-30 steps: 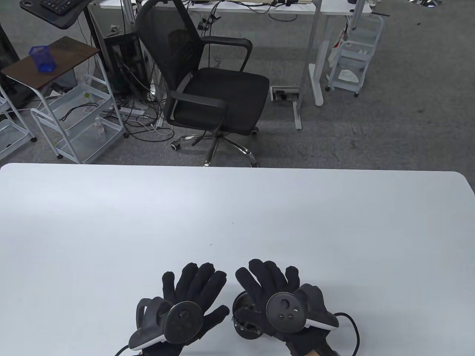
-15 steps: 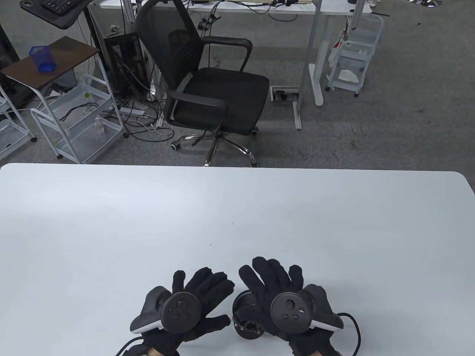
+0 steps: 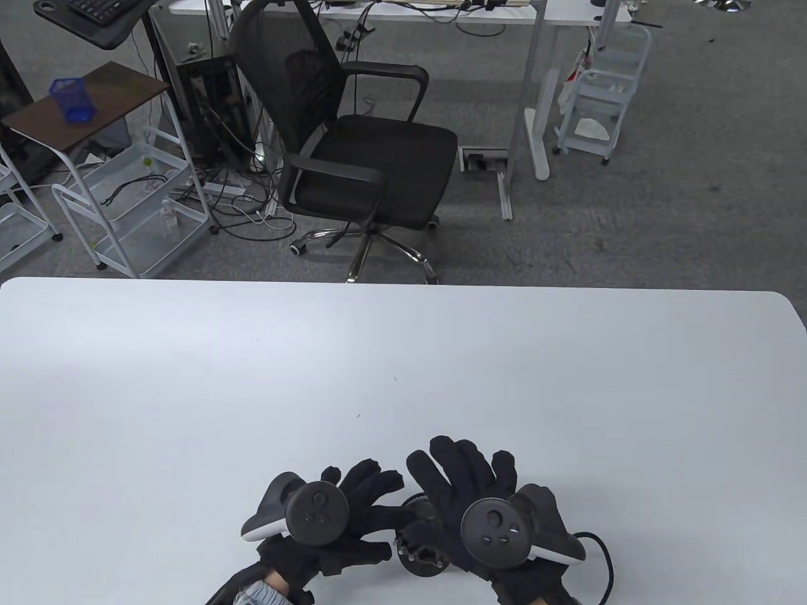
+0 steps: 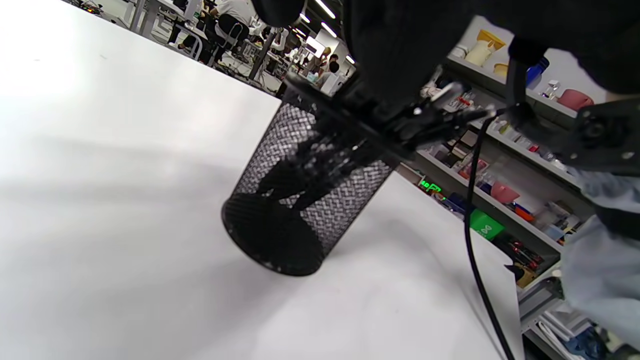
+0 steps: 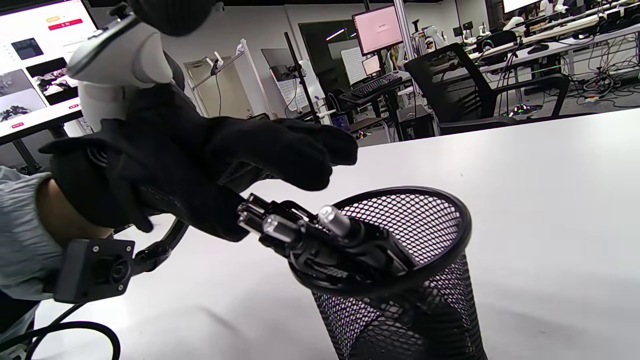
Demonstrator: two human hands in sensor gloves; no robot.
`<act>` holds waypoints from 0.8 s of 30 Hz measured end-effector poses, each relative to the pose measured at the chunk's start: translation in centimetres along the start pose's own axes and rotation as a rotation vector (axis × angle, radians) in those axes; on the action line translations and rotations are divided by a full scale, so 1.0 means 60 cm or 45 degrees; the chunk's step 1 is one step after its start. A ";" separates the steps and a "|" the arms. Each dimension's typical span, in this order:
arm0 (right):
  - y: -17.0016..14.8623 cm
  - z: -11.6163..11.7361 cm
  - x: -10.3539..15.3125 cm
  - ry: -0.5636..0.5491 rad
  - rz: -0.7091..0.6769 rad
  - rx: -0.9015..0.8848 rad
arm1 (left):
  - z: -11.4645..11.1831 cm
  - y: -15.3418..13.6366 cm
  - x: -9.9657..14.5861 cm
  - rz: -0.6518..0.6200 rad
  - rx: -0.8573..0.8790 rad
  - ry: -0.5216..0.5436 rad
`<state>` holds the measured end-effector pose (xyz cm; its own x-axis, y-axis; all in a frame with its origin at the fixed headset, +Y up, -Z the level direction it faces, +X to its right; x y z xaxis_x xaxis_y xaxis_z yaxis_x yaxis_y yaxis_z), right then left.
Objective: Press to open click pens
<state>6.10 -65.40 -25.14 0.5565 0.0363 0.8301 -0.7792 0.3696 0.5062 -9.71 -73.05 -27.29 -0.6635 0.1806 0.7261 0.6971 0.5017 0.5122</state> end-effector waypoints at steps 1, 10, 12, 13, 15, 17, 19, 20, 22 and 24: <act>0.000 0.000 0.000 0.001 -0.001 -0.001 | -0.004 -0.001 -0.002 0.002 -0.004 -0.007; 0.000 0.000 0.000 0.004 0.000 -0.004 | -0.014 -0.007 -0.009 0.020 -0.009 0.007; 0.000 0.000 -0.001 0.007 0.000 -0.003 | -0.013 -0.006 -0.009 0.019 -0.004 0.015; 0.001 0.000 -0.001 0.008 0.000 -0.003 | -0.014 -0.006 -0.009 0.019 -0.002 0.016; 0.001 0.000 -0.001 0.009 -0.001 -0.002 | -0.015 -0.006 -0.010 0.016 0.003 0.009; 0.001 0.000 0.000 0.009 0.000 -0.001 | -0.017 -0.006 -0.011 0.017 0.004 0.004; 0.001 0.000 0.000 0.008 -0.001 -0.001 | -0.018 -0.005 -0.012 0.016 0.006 0.006; 0.001 0.000 0.000 0.008 -0.001 -0.001 | -0.018 -0.005 -0.012 0.014 0.009 0.005; 0.001 0.000 0.000 0.008 -0.001 -0.001 | -0.019 -0.005 -0.012 0.010 0.012 0.008; 0.001 0.000 0.000 0.008 -0.001 -0.001 | -0.020 -0.005 -0.013 0.010 0.013 0.011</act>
<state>6.03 -65.36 -25.12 0.5587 0.0417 0.8283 -0.7786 0.3705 0.5065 -9.12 -74.34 -27.47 -0.6554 0.1774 0.7342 0.6996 0.5088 0.5016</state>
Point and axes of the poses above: the tracker on the back of each hand, its own y axis roughly to the thumb side, its own x axis roughly from the fingertips to the wrist, z = x × y, the point moved 5 cm from there along -x, roughly from the wrist to the fingertips, and after that the axes turned 5 degrees about z, right-handed, at the moved point
